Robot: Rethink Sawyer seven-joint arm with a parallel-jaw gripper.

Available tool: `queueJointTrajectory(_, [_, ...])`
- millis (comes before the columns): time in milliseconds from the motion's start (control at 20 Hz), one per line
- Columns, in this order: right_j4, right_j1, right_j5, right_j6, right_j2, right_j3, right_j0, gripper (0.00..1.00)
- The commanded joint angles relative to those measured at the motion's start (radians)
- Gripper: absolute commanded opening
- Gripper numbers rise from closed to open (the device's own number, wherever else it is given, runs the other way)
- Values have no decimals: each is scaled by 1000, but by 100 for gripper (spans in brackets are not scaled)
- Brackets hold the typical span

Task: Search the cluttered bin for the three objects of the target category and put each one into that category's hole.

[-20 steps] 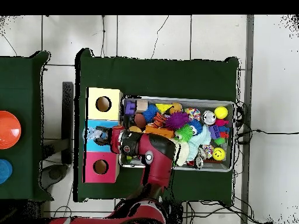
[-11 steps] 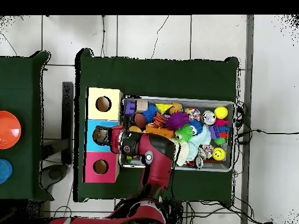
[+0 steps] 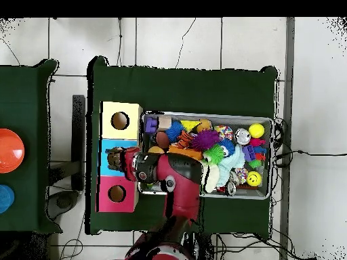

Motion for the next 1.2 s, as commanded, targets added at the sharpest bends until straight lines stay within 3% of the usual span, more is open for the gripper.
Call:
queueJointTrajectory(50, [-613, -117, -241, 186, -435, -286, 39, 100])
queueJointTrajectory(150, [-766, -73, -283, 165, -551, -408, 54, 100])
queueJointTrajectory(250, [-858, -58, -343, 111, -592, -475, 49, 100])
queueJointTrajectory(350, [-914, -78, -496, 25, -578, -489, 36, 100])
queueJointTrajectory(500, [-990, -140, -764, -79, -495, -462, -4, 100])
queueJointTrajectory(650, [-1064, -187, -952, -104, -393, -428, -58, 100])
queueJointTrajectory(750, [-1117, -225, -1108, -123, -262, -372, -136, 100])
queueJointTrajectory(850, [-1187, -253, -1231, -146, -81, -307, -257, 100])
queueJointTrajectory(950, [-1250, -264, -1235, -203, 74, -257, -365, 100])
queueJointTrajectory(1000, [-1278, -258, -1197, -204, 94, -256, -376, 100])
queueJointTrajectory(1100, [-1299, -224, -1075, -170, 63, -287, -354, 100])
queueJointTrajectory(1200, [-1348, -212, -1026, -197, 125, -303, -399, 100])
